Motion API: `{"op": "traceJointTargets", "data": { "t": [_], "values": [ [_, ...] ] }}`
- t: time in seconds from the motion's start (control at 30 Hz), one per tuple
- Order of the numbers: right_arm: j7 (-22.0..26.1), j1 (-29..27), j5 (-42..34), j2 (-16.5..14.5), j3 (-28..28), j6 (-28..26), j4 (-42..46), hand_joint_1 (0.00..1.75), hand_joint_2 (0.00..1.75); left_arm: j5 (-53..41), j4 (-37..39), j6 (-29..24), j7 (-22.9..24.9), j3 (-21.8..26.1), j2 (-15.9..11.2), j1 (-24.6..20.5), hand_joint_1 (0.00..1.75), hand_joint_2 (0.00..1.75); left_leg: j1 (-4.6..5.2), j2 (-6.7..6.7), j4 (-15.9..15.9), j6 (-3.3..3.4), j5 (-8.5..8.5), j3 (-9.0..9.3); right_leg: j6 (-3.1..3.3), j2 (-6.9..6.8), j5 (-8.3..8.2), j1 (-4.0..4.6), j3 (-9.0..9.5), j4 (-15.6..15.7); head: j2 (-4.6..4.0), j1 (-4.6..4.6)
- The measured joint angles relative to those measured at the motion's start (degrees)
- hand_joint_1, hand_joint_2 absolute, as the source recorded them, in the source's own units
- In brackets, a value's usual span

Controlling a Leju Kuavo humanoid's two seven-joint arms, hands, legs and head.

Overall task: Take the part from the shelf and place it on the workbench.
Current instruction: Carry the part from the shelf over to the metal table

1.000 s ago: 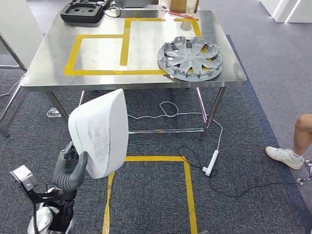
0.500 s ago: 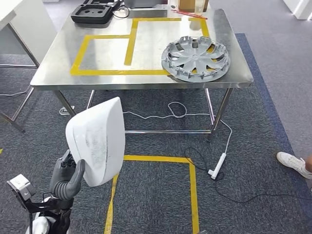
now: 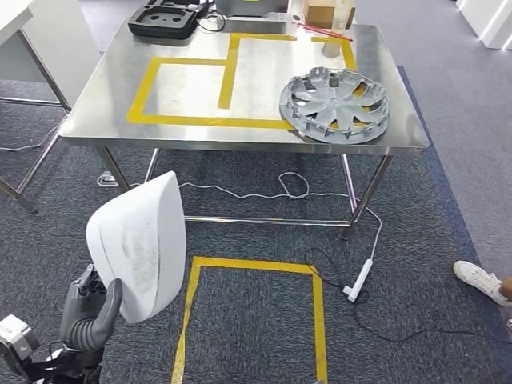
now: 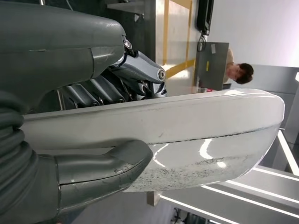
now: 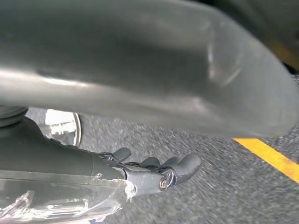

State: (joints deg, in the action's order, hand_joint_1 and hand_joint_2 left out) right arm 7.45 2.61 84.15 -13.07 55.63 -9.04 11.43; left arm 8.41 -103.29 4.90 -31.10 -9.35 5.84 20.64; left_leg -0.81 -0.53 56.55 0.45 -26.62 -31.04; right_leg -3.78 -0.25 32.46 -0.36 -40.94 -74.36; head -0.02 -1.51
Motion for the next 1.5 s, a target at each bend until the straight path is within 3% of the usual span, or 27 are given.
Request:
{"op": "traceJointTargets", "data": {
  "t": [0.03,0.07,0.13,0.17,0.23,0.33,0.4,0.47,0.53,0.57,0.63,0.7,0.83,0.9,1.0,1.03,1.07,1.1,1.17,1.23,1.3,1.37,1.43,1.5],
  "values": [
    [0.22,-0.09,0.19,0.0,-0.42,-0.07,0.0,0.0,0.0,-0.12,-0.4,-0.13,-0.01,0.11,0.02,0.55,1.75,1.75,0.02,-0.11,0.01,-0.04,-0.27,0.35,0.05,0.0,-0.49,0.0,-0.57,-0.43,0.0,-0.02],
    [0.4,-0.14,0.27,0.0,-0.7,-0.09,0.0,0.0,0.0,-0.17,-0.74,-0.17,-0.01,0.2,0.05,0.98,1.75,1.75,0.01,-0.23,0.01,-0.14,-0.6,0.84,0.16,0.01,-2.2,0.0,0.04,1.51,0.0,-0.02],
    [0.57,-0.11,0.31,-0.01,-1.16,-0.07,-0.03,0.0,0.0,-0.21,-1.3,-0.2,-0.01,0.31,0.14,1.49,1.75,1.75,-0.05,-0.41,-0.01,-0.56,-1.39,1.99,0.32,0.13,-6.67,0.0,3.27,9.14,-0.01,-0.08],
    [0.59,-0.04,0.31,-0.03,-1.39,-0.05,-0.1,0.0,0.0,-0.21,-1.52,-0.2,-0.01,0.35,0.18,1.58,1.75,1.75,-0.02,-0.45,0.01,-0.84,-1.73,2.33,0.53,0.19,-7.5,0.03,4.6,12.46,-0.01,-0.15],
    [0.58,0.08,0.29,-0.06,-1.71,-0.01,-0.23,0.0,0.0,-0.25,-1.82,-0.17,-0.02,0.41,0.21,1.69,1.75,1.75,0.09,-0.48,-0.08,-1.58,-2.16,2.55,1.24,0.32,-7.21,0.18,5.65,15.0,-0.01,-0.15],
    [0.46,-0.14,0.14,-0.06,-1.97,0.0,-0.26,0.0,0.0,-0.41,-2.25,-0.07,-0.02,0.43,0.22,1.79,1.75,1.75,0.08,-0.35,0.67,-2.58,-2.41,2.9,2.64,0.37,-7.14,0.11,6.78,15.39,0.0,0.13],
    [0.26,-0.04,-0.12,-0.06,-2.05,-0.03,-0.27,0.0,0.0,-0.55,-2.41,0.06,0.01,0.42,0.21,1.6,1.75,1.75,0.08,-0.19,5.34,-2.95,-3.64,0.45,3.24,0.38,-6.78,0.01,7.68,15.55,0.0,0.53],
    [0.04,0.04,-0.49,-0.06,-2.05,-0.14,-0.28,0.0,0.0,-0.58,-2.44,0.15,0.06,0.41,0.19,1.5,1.75,1.75,0.15,-0.12,13.02,-3.12,-6.48,-4.76,3.64,0.39,-6.12,0.14,8.23,15.58,0.0,0.84],
    [-0.23,-0.08,-1.01,-0.05,-2.03,-0.27,-0.28,0.0,0.0,-0.57,-2.44,0.26,0.24,0.41,0.18,1.47,1.75,1.75,0.27,-0.12,16.63,-2.87,-7.85,-8.45,3.8,0.43,-5.28,0.34,9.12,15.58,-0.01,0.85],
    [-0.37,-0.14,-1.31,-0.05,-2.02,-0.32,-0.28,0.0,0.0,-0.55,-2.43,0.37,0.39,0.4,0.18,1.39,1.75,1.75,0.37,-0.12,15.55,-2.57,-6.76,-8.83,3.81,0.48,-4.8,0.43,9.78,15.59,-0.01,0.88],
    [-0.58,-0.16,-2.02,-0.1,-2.0,-0.32,-0.31,0.0,0.0,-0.38,-2.37,0.75,0.78,0.35,0.13,1.02,1.75,1.75,0.78,0.01,9.2,-1.74,-1.33,-7.49,3.68,0.56,-3.73,0.58,11.14,15.64,-0.02,0.92],
    [-0.74,-0.1,-2.73,-0.17,-1.93,-0.25,-0.37,0.0,0.0,-0.14,-2.12,1.21,1.13,0.2,0.04,0.43,1.75,1.75,1.27,0.13,3.51,-1.02,1.84,-6.13,3.24,0.65,-2.48,0.88,12.18,15.59,-0.01,1.09],
    [-0.95,-0.04,-3.83,-0.22,-1.51,-0.38,-0.39,0.0,0.0,0.15,-1.09,2.06,1.45,-0.42,-0.07,-1.19,1.75,1.75,1.04,-0.1,1.47,0.0,2.06,-4.47,1.75,0.62,-1.17,1.27,14.15,14.82,0.0,0.9],
    [-0.86,0.15,-4.21,-0.23,-1.36,-0.57,-0.39,0.0,0.0,0.36,-0.58,2.28,1.5,-1.01,-0.12,-2.01,1.75,1.75,0.83,-0.11,1.47,0.51,1.9,-3.39,1.06,0.58,-0.11,1.17,11.96,10.83,0.0,0.6],
    [-0.59,0.08,-4.6,-0.24,-0.98,-0.76,-0.39,0.0,0.0,0.53,0.05,2.44,1.54,-1.46,-0.16,-2.57,1.75,1.75,0.83,-0.17,1.48,0.87,0.61,-2.2,0.47,0.56,3.45,0.94,4.81,1.39,0.0,0.37],
    [-0.49,-0.1,-4.79,-0.24,-0.76,-0.95,-0.39,0.0,0.0,0.63,0.33,2.51,1.57,-1.54,-0.2,-2.71,1.75,1.75,0.83,-0.27,1.48,0.89,0.03,-1.58,0.4,0.56,4.38,0.9,3.22,0.55,0.0,0.3],
    [-0.43,-0.26,-5.06,-0.24,-0.54,-1.17,-0.39,0.0,0.0,0.77,0.63,2.61,1.64,-1.63,-0.23,-2.89,1.75,1.75,0.83,-0.38,1.48,0.87,-0.59,-0.81,0.43,0.56,4.24,0.88,2.49,1.51,0.0,0.26],
    [-0.41,-0.35,-5.36,-0.24,-0.32,-1.38,-0.39,0.0,0.0,0.91,0.94,2.75,1.75,-1.77,-0.27,-3.13,1.75,1.75,0.83,-0.46,1.48,0.8,-1.25,0.08,0.52,0.57,2.69,0.86,2.48,3.96,-0.01,0.2],
    [-0.5,-0.46,-6.16,-0.3,0.17,-1.56,-0.43,0.0,0.0,1.15,1.6,3.14,1.96,-2.23,-0.28,-3.93,1.75,1.75,0.9,-0.53,1.49,0.5,-2.53,1.53,0.96,0.52,-3.66,0.9,3.21,10.38,-0.01,0.19],
    [-0.94,-0.49,-6.84,-0.43,0.8,-1.45,-0.48,0.0,0.0,1.26,2.24,3.45,2.08,-2.75,-0.25,-4.84,1.75,1.75,1.05,-0.56,1.34,-0.06,-3.3,2.24,1.78,0.51,-7.82,1.05,3.89,13.92,0.0,0.17],
    [-1.55,-0.52,-7.18,-0.55,1.31,-1.33,-0.5,0.0,0.0,1.31,2.73,3.67,2.12,-3.12,-0.22,-5.62,1.75,1.75,1.14,-0.53,1.34,-0.69,-3.28,2.6,2.67,0.62,-8.04,1.08,4.66,14.63,0.0,0.16],
    [-1.86,-0.58,-7.29,-0.64,1.6,-1.34,-0.5,0.0,0.0,1.32,3.1,3.83,2.11,-3.42,-0.22,-6.42,1.75,1.75,1.11,-0.34,3.73,-1.28,-2.96,1.59,3.34,0.72,-7.88,0.87,5.78,15.32,0.0,0.26],
    [-1.94,-0.54,-7.32,-0.68,1.83,-1.36,-0.5,0.0,0.0,1.33,3.39,3.9,2.11,-3.73,-0.22,-7.04,1.75,1.75,0.94,-0.18,9.68,-1.9,-4.26,-2.21,3.8,0.75,-7.24,0.73,6.93,15.8,0.0,0.39],
    [-1.99,-0.58,-7.32,-0.68,2.04,-1.38,-0.5,0.0,0.0,1.34,3.75,3.93,2.11,-3.97,-0.24,-7.25,1.75,1.75,0.72,-0.16,15.38,-2.43,-7.24,-6.85,3.97,0.75,-6.28,0.69,7.99,15.89,0.0,0.43]
  ]
}}
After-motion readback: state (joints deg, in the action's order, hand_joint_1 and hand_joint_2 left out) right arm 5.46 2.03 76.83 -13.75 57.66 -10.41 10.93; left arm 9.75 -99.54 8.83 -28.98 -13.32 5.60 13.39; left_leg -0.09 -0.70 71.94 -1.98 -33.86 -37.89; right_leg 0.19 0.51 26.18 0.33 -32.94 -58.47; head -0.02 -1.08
